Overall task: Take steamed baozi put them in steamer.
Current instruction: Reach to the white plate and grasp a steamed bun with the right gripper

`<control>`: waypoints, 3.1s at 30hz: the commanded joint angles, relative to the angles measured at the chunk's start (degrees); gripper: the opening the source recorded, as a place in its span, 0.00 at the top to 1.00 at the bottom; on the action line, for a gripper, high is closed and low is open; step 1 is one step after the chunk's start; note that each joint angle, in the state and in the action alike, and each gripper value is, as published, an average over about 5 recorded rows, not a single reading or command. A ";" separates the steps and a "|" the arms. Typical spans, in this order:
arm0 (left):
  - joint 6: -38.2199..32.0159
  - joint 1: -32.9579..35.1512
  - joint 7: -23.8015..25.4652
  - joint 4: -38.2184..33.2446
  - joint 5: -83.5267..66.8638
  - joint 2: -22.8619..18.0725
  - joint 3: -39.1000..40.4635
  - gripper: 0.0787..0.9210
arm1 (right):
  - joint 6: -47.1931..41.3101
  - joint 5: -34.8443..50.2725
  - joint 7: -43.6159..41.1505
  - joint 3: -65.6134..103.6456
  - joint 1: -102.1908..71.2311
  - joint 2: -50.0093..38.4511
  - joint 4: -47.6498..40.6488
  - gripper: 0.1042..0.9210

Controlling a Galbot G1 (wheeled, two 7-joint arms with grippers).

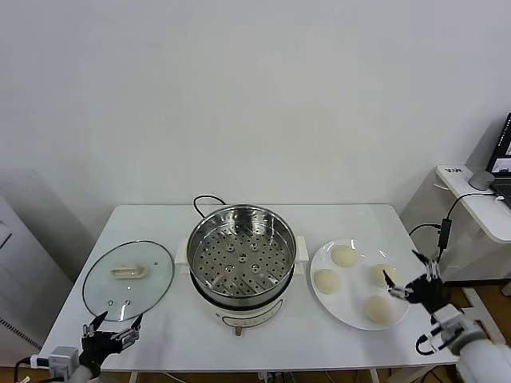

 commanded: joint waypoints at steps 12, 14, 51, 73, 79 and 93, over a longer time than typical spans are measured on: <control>3.04 -3.32 -0.93 0.70 -0.41 1.25 1.55 0.12 | -0.24 -3.77 -26.86 -21.91 29.86 -16.95 -13.44 0.12; 3.34 -3.45 -1.05 0.69 -0.39 1.29 1.53 0.12 | -0.53 -0.58 -30.65 -26.37 34.17 -18.71 -14.70 0.12; 5.94 -4.86 -1.41 1.33 -0.26 1.24 2.10 0.12 | 12.70 3.43 -50.61 -77.33 82.54 -4.06 -44.83 0.12; 5.96 -5.15 -1.40 1.87 -1.00 1.62 2.26 0.12 | 15.57 -6.63 -50.68 -74.12 79.09 7.21 -57.45 0.12; 5.92 -5.16 -1.40 2.04 -1.16 1.62 2.34 0.12 | 15.54 -7.79 -50.40 -72.60 78.30 8.56 -59.31 0.12; 5.70 -4.88 -1.44 1.82 -1.39 1.45 2.37 0.12 | 14.11 -7.61 -51.07 -71.55 77.91 10.24 -60.39 0.33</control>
